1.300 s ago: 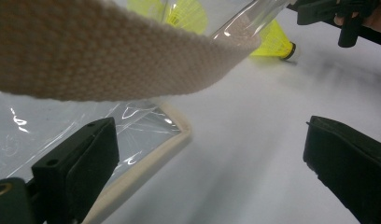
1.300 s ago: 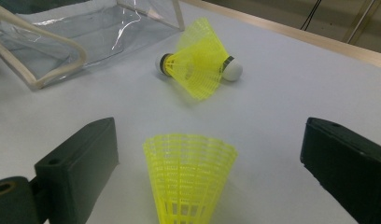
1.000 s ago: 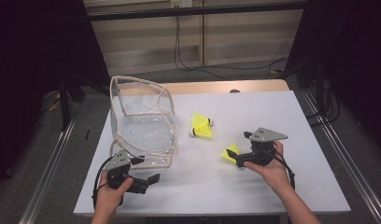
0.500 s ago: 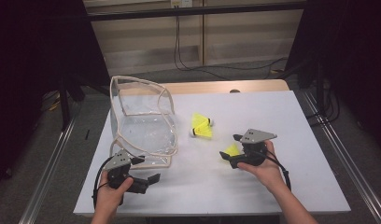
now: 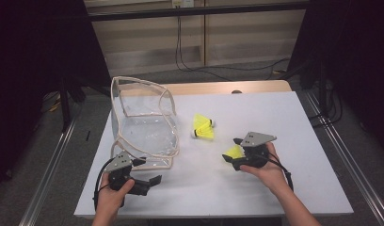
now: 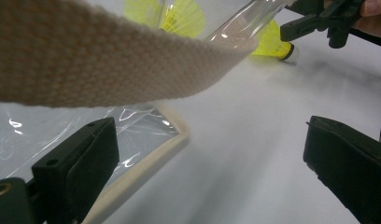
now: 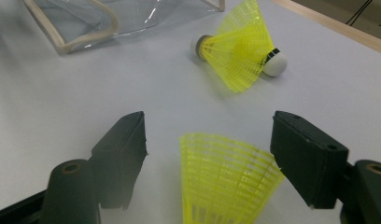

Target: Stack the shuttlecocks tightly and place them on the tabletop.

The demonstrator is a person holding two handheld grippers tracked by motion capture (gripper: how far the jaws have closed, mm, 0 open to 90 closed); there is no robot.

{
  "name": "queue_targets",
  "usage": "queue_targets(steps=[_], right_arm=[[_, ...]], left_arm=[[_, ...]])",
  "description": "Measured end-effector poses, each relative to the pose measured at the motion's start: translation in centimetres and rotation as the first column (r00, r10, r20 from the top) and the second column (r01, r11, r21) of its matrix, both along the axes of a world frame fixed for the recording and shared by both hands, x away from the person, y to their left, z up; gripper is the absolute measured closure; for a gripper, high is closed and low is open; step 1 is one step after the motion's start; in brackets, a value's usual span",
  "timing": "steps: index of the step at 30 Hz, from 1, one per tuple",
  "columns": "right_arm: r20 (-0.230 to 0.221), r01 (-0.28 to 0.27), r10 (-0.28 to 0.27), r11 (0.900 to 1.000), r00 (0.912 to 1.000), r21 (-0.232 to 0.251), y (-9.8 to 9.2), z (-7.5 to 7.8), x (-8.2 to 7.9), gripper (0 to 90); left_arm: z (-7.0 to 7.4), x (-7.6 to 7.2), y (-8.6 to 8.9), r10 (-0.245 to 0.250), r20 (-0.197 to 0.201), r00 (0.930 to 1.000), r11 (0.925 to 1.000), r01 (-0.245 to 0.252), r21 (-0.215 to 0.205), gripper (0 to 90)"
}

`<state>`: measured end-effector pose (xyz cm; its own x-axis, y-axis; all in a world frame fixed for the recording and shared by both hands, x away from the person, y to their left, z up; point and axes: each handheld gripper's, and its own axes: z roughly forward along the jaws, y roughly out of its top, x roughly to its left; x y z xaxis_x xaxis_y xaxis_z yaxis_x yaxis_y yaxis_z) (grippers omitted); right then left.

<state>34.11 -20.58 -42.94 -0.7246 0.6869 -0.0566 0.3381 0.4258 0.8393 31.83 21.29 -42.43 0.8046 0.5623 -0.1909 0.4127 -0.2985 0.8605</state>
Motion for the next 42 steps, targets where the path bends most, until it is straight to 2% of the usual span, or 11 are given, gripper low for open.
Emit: queue_targets(steps=[6,10,14,16,19,23,26,30,33,36,42], right_arm=[[0.002,0.02,-0.02,1.0,0.9998,-0.001,-1.3,0.2,-0.6,26.9],[-0.004,0.03,-0.03,1.0,0.9995,-0.001,-2.3,0.3,-0.9,31.2],[0.009,0.026,-0.025,0.999,0.9996,-0.03,-3.0,0.4,-1.0,45.7],[-0.001,0.005,-0.005,0.999,1.0,-0.038,-3.3,0.3,-1.1,57.1],[-0.019,-0.005,0.004,0.998,0.9998,-0.057,-3.7,0.1,-1.0,65.5],[-0.031,-0.01,0.01,1.0,0.9995,-0.008,-4.1,0.5,-1.0,79.6],[-0.056,-0.016,0.018,0.999,0.9983,0.029,-4.2,0.7,-0.8,86.2],[-0.065,-0.022,0.026,0.998,0.9976,0.05,-4.0,0.8,-0.5,88.3],[-0.042,-0.011,0.014,0.998,0.999,0.062,-3.7,1.1,-0.1,88.6],[-0.016,0.011,-0.01,0.995,0.9998,0.104,-3.2,1.5,0.6,88.6],[0.012,0.033,-0.035,0.995,0.9993,0.096,-1.9,1.3,2.2,88.4]], left_arm=[[0.0,0.0,0.0,0.001,0.002,1.0,1.0,-0.001,0.005,3.6],[0.0,0.0,-0.1,0.002,0.003,1.0,1.0,-0.002,-0.002,3.6],[0.0,0.0,-0.1,0.004,0.003,1.0,1.0,-0.004,-0.001,3.6],[0.0,0.0,-0.1,0.003,0.004,1.0,1.0,-0.003,0.002,3.6],[0.0,0.0,-0.1,0.005,0.006,1.0,1.0,-0.005,0.005,3.6],[0.0,0.0,-0.1,0.006,0.004,1.0,1.0,-0.006,0.002,3.6],[-0.1,0.0,-0.2,0.008,-0.001,1.0,1.0,-0.008,-0.001,3.6],[0.0,-0.1,-0.2,0.008,0.002,1.0,1.0,-0.008,-0.001,3.6],[0.0,0.0,-0.3,0.005,0.0,1.0,1.0,-0.005,0.005,3.6],[-0.1,0.0,-0.3,0.003,0.002,1.0,1.0,-0.003,0.006,3.6],[-0.2,0.0,-0.2,0.007,-0.003,1.0,1.0,-0.007,0.004,3.6]])
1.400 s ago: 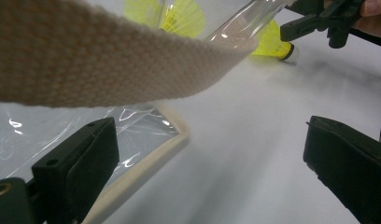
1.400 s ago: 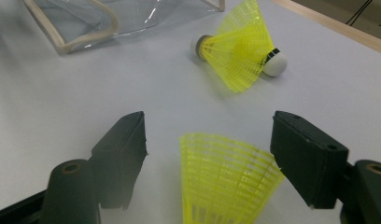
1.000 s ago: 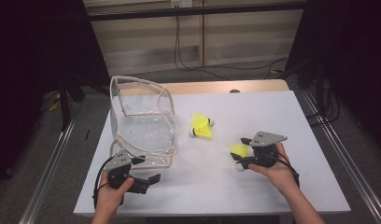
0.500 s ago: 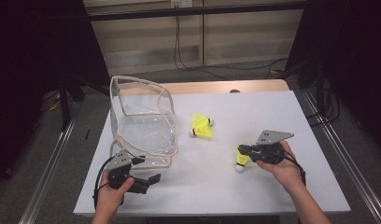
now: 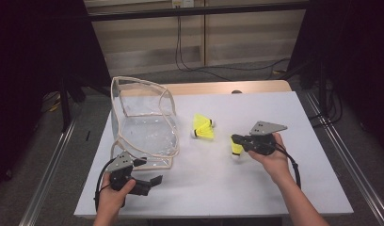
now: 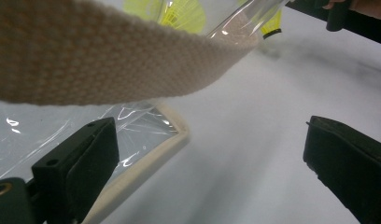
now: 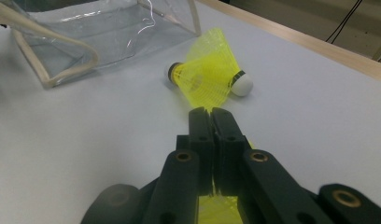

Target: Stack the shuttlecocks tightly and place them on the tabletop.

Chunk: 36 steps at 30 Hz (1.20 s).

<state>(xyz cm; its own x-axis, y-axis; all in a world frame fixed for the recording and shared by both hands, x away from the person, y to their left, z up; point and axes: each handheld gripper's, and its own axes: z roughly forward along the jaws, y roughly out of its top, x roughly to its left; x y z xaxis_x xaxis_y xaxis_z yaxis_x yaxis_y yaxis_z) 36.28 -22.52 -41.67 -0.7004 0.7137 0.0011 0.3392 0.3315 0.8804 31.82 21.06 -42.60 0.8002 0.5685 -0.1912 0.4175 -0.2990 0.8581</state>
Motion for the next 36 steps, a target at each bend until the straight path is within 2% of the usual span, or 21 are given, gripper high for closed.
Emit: queue_targets(steps=[3,7,11,16,23,28,33,36], right_arm=[[-0.007,-0.009,0.009,1.0,0.9999,-0.024,0.6,-0.3,0.5,87.4],[-0.038,-0.021,0.018,0.997,0.9991,-0.073,0.5,-0.7,0.4,84.0],[-0.039,-0.012,0.011,0.999,0.9992,-0.043,-0.4,-0.4,-0.4,79.3],[-0.044,-0.004,0.002,0.999,0.999,-0.04,-1.4,-0.4,-1.6,73.5],[-0.075,-0.001,-0.003,0.999,0.9972,-0.05,-2.9,-0.6,-2.5,68.4],[-0.102,-0.012,0.008,0.999,0.9947,-0.044,-3.4,-0.9,-2.9,70.6],[-0.137,-0.046,0.046,0.999,0.9895,0.004,-3.5,-0.9,-2.9,84.1],[-0.133,-0.053,0.056,0.998,0.9895,0.028,-3.3,-0.8,-2.8,87.8]], left_arm=[[0.0,0.0,0.0,0.001,-0.001,1.0,1.0,-0.001,-0.005,3.6],[0.0,0.1,0.1,0.006,-0.001,1.0,1.0,-0.006,-0.004,3.6],[0.0,0.1,0.1,0.004,0.001,1.0,1.0,-0.004,0.002,3.6],[0.1,0.0,-0.1,-0.001,0.004,1.0,1.0,0.001,0.002,3.6],[0.0,0.0,-0.2,0.0,0.004,1.0,1.0,0.0,-0.004,3.6],[0.1,0.0,-0.3,-0.003,0.003,1.0,1.0,0.003,-0.002,3.6],[0.1,0.0,-0.2,0.0,0.003,1.0,1.0,0.0,-0.001,3.6],[0.1,0.0,-0.3,0.0,0.003,1.0,1.0,0.0,-0.004,3.6]])
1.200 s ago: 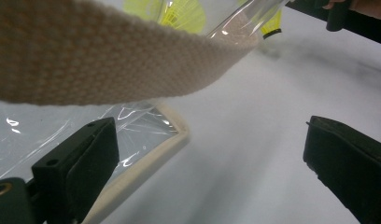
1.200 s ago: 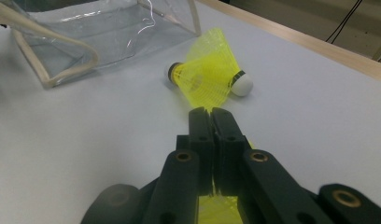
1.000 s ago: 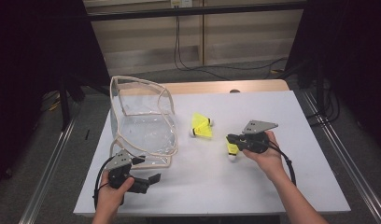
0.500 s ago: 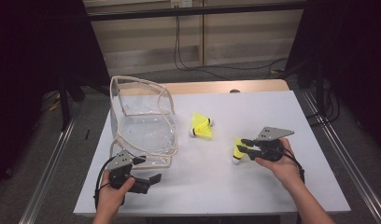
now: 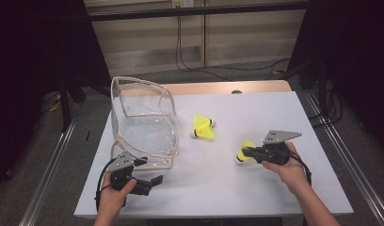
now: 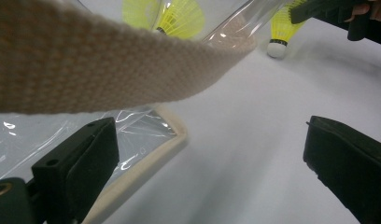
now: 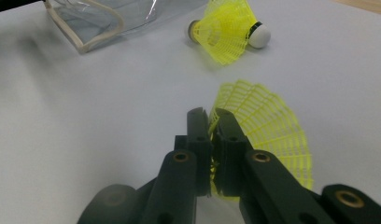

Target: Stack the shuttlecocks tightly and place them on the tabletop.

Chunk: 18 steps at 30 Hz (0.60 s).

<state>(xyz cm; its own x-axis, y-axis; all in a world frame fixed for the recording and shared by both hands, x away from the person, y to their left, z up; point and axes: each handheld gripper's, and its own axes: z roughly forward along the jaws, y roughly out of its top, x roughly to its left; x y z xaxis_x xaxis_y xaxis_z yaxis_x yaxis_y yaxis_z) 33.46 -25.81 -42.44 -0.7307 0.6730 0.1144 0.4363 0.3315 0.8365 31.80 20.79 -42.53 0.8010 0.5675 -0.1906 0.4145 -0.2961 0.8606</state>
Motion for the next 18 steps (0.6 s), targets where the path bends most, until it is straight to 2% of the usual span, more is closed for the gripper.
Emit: queue_targets(steps=[3,9,18], right_arm=[[0.003,0.01,-0.01,0.999,0.9999,0.031,0.4,0.0,0.2,88.5],[0.03,0.043,-0.045,0.997,0.9985,0.06,1.3,0.0,1.0,88.8],[0.044,0.079,-0.082,0.994,0.9956,0.082,1.9,-0.5,1.9,89.0]], left_arm=[[0.1,0.0,0.1,0.0,0.002,1.0,1.0,0.0,0.001,3.6],[0.1,0.0,0.1,0.0,-0.001,1.0,1.0,0.0,-0.003,3.6],[0.1,0.1,0.2,0.001,0.0,1.0,1.0,-0.001,0.0,3.6]])
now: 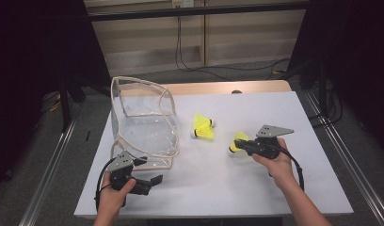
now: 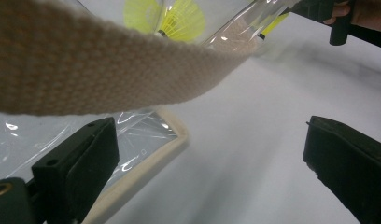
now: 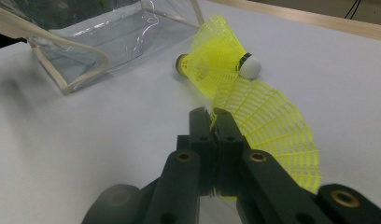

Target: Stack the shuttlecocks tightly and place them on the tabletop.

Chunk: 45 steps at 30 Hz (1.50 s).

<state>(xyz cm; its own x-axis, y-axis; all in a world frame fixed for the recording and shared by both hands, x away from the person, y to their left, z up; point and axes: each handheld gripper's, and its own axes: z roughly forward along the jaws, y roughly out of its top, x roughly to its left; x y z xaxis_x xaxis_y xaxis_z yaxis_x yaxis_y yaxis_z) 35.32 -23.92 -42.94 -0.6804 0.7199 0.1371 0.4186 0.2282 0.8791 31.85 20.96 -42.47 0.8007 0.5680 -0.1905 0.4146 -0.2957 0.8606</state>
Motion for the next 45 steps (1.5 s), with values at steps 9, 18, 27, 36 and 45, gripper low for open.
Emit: queue_targets(steps=[9,18,27,36,45], right_arm=[[0.002,0.004,-0.004,1.0,1.0,-0.019,0.3,-0.2,0.0,88.3],[-0.004,-0.002,0.002,0.999,1.0,-0.036,0.2,-0.3,-0.1,87.0],[-0.009,0.003,-0.003,0.999,1.0,-0.035,-0.1,-0.3,-0.4,85.8],[-0.007,0.006,-0.006,0.999,1.0,-0.047,-0.3,-0.2,-0.6,81.2],[-0.014,0.014,-0.015,0.999,0.9998,-0.049,-0.7,0.1,-0.9,74.9]], left_arm=[[0.0,0.0,-0.1,-0.001,0.0,1.0,1.0,0.001,-0.002,3.6],[0.0,0.0,0.0,0.0,-0.001,1.0,1.0,0.0,0.0,3.6],[0.0,0.0,-0.1,-0.003,0.002,1.0,1.0,0.003,-0.004,3.6],[-0.1,0.0,-0.2,-0.003,0.004,1.0,1.0,0.003,0.001,3.6],[-0.1,-0.1,-0.2,-0.002,0.003,1.0,1.0,0.002,0.002,3.6]])
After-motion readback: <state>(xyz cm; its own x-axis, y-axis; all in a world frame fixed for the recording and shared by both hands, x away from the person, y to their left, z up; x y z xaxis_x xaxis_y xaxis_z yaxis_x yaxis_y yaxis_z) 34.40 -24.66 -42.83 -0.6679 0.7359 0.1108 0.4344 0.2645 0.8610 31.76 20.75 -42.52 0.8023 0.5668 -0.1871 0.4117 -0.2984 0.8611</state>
